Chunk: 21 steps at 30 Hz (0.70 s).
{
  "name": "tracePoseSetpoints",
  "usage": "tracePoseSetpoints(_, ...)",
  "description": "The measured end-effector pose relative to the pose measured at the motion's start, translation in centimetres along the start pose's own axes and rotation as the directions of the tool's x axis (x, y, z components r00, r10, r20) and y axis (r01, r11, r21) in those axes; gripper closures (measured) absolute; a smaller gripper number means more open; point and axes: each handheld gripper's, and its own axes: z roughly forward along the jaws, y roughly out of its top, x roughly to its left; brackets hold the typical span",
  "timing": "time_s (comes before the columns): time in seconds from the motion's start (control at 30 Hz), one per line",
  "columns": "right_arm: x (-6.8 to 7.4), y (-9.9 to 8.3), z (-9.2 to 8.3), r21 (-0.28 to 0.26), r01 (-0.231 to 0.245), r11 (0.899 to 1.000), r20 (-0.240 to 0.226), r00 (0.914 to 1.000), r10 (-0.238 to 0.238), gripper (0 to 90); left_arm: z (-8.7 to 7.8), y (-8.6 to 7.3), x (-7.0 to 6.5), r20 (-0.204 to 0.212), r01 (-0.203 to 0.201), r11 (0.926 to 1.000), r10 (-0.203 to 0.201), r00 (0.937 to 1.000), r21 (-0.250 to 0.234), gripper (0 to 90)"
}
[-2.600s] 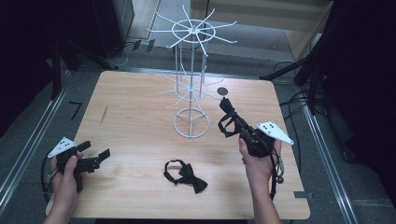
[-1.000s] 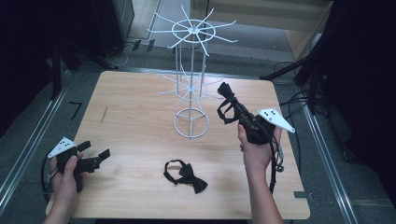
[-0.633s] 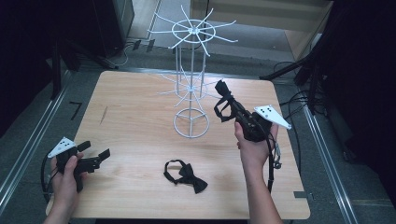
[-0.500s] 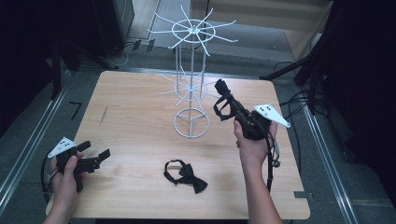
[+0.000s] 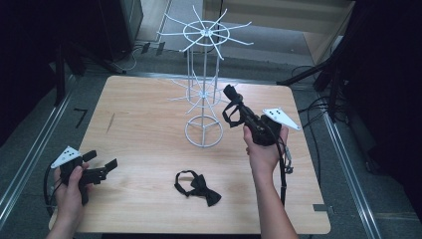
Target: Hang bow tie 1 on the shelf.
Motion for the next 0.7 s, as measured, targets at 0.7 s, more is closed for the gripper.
tracePoseSetpoints(0.7, 1.2, -1.4, 2.8, 0.040, -0.014, 0.999, 0.004, 0.9999, 0.014, 83.0, 0.0, 0.0, 0.0, 0.004, 0.001, 1.0000, -0.001, 1.0000, 0.002, 0.0)
